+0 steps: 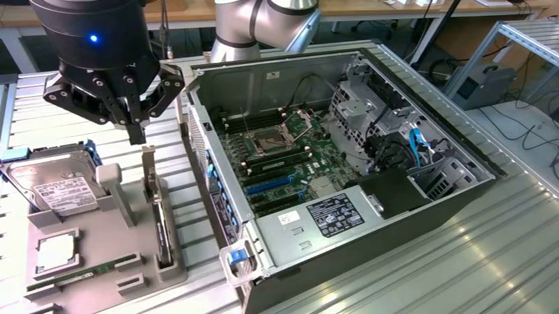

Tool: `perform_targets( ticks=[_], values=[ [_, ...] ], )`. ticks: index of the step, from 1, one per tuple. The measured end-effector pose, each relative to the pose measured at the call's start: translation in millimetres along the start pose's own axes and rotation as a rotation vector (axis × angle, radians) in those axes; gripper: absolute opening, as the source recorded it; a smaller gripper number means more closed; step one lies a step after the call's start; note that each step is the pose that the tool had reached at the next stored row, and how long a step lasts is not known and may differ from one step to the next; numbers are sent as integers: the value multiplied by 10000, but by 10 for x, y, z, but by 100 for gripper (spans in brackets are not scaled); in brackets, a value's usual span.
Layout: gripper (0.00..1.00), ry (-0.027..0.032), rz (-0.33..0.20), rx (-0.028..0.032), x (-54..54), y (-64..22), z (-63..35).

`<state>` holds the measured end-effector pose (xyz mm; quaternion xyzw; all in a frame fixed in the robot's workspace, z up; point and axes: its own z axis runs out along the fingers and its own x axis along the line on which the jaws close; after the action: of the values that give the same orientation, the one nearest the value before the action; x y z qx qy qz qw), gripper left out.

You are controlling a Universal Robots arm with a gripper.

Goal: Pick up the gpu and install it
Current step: 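Reach for the gpu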

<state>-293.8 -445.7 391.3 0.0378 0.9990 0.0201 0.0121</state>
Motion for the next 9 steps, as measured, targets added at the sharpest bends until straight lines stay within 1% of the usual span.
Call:
perform_targets(
  ticks=[2,6,8,9],
  values=[
    [11,0,0,0,-4,-51,-1],
    [11,0,0,1,-19,-242,-7],
    [11,-1,0,-1,-22,-289,-6],
    [11,0,1,0,-24,-346,-6]
  ],
)
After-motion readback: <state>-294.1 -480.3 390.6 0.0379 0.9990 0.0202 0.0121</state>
